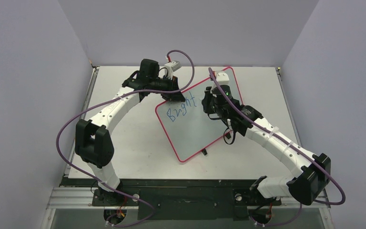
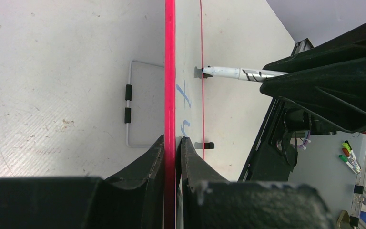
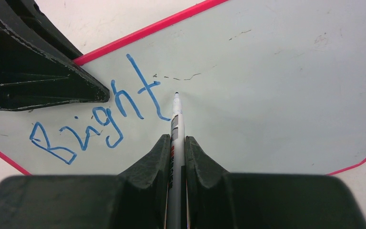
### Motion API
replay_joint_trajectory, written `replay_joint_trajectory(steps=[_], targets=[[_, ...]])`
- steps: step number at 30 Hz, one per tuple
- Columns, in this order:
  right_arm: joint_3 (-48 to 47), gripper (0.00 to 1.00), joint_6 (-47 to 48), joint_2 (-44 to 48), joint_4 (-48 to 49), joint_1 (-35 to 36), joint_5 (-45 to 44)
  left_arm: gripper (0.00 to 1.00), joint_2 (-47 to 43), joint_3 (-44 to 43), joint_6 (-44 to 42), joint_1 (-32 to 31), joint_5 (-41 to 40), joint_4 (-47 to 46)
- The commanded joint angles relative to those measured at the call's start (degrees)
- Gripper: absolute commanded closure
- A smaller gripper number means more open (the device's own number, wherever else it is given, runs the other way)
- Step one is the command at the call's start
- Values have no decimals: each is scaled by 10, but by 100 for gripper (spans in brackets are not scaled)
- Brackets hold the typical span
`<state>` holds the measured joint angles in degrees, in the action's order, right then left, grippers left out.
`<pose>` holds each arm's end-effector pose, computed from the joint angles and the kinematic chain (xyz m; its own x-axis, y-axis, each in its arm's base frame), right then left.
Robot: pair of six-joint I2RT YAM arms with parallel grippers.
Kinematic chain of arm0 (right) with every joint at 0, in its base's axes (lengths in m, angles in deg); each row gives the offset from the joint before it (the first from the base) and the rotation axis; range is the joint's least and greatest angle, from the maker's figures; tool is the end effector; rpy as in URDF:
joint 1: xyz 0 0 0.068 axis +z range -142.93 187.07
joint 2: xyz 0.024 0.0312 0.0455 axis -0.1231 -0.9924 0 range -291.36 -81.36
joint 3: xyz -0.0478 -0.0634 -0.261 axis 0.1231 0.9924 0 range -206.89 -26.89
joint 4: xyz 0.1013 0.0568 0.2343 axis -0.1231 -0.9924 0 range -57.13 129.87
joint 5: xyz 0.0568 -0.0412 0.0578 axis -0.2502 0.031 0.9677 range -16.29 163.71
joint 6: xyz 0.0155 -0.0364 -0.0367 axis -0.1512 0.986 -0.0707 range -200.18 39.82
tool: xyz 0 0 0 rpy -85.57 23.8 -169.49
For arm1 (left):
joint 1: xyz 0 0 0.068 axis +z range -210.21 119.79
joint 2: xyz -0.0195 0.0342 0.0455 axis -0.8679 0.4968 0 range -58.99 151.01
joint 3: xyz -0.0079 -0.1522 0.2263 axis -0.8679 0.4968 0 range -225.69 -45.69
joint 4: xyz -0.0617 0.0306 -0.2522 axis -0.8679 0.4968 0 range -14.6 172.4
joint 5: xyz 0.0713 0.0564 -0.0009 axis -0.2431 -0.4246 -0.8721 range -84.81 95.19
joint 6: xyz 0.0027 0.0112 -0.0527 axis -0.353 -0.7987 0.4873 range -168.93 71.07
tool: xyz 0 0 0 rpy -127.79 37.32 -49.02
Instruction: Write a sentence on the whiteboard
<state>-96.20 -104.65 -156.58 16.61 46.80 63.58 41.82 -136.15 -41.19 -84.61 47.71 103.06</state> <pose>0.2330 0.1855 0.3500 -0.5529 0.0708 -0.8303 -0.3099 0.9074 0.2838 0.3546 -0.1872 0.3260 -0.6623 0.1913 -0.7244 0.7065 0.4815 -0.5187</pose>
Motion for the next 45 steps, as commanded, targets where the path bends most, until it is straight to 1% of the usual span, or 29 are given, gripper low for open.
replay_joint_trajectory(steps=[1, 4, 9, 14, 18, 21, 23, 28, 34, 40, 45], targets=[[-18, 100, 9, 41, -1, -4, -42, 100, -33, -13, -49, 2, -21, -47], [-13, 100, 14, 57, 2, -6, -71, 100, -35, -12, -49, 2, -21, -47], [-10, 100, 27, 73, 2, -16, -67, 100, -35, -11, -49, 2, -22, -48], [29, 100, 47, 108, 68, -19, -46, 100, -37, -10, -50, 2, -22, -49], [42, 100, 32, 112, 84, -30, -7, 100, -38, -10, -49, 2, -23, -49], [44, 100, 21, 106, 85, -47, 38, 100, -39, -9, -49, 0, -26, -49], [46, 100, 17, 104, 84, -59, 53, 100, -39, -6, -48, -3, -31, -49], [62, 100, 19, 112, 93, -65, 52, 100, -37, -11, -46, -13, -47, -38], [71, 100, 28, 119, 97, -64, 49, 100, -53, 9, -44, -15, -68, -35], [71, 100, 38, 119, 82, -65, 60, 100, -70, 31, -40, -15, -76, -59], [88, 100, 45, 123, 78, -65, 59, 100, -65, 50, -40, -15, -75, -76]])
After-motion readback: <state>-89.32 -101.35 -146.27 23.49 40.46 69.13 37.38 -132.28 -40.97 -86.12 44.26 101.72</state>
